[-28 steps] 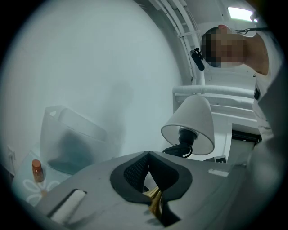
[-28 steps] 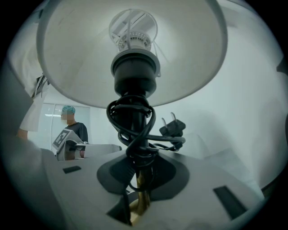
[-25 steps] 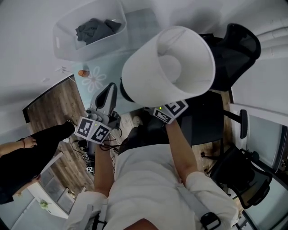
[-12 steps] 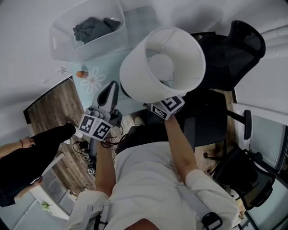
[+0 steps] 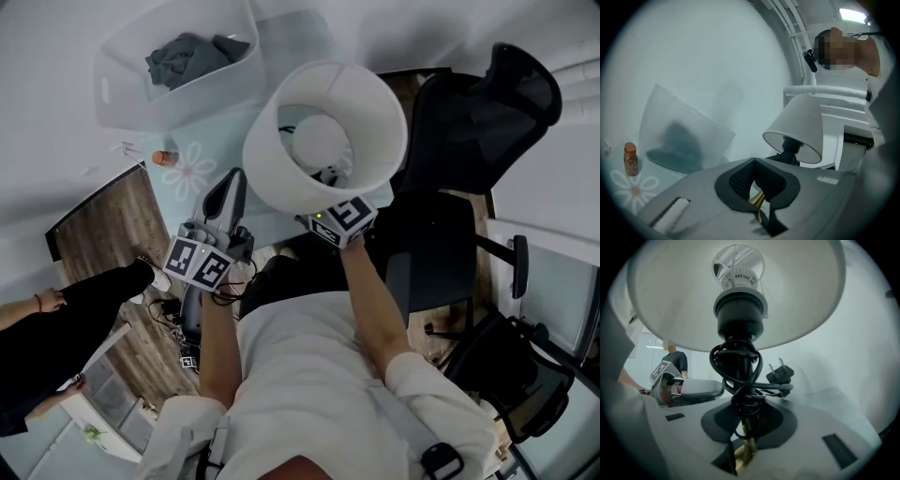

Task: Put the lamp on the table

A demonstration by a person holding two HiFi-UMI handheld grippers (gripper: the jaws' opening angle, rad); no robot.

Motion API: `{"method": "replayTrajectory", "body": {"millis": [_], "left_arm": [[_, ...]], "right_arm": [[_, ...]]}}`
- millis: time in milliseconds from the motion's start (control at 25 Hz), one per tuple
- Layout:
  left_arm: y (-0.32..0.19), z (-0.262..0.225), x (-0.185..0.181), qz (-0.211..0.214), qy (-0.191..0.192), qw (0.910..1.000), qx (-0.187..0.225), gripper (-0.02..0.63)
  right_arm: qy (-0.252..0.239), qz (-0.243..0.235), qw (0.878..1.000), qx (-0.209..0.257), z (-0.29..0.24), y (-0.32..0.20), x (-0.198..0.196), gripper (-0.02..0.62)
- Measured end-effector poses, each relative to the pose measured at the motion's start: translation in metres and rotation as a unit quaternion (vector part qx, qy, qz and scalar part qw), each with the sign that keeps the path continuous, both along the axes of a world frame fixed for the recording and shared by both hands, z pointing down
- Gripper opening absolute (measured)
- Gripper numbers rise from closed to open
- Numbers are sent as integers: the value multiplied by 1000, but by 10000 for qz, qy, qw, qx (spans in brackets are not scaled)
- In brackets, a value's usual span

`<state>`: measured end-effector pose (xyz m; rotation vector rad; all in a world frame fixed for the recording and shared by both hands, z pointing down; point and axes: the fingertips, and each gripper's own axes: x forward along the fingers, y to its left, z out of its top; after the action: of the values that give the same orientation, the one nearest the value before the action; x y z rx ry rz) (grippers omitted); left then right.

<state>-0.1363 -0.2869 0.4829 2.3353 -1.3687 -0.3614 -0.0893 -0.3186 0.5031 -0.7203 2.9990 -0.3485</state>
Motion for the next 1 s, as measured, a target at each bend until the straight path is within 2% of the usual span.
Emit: {"method": "replayTrajectory", "body": {"millis": [640,1000], "left_arm": [[-11,38,-5,-70,118,9999,-37,0],[-16,45,-9,-107,132,9998,-61,2]], "right_arm": [[350,-37,9994,-34,55,-14,-8,81],[549,-120,9983,168,69,-14,-19,81]]}}
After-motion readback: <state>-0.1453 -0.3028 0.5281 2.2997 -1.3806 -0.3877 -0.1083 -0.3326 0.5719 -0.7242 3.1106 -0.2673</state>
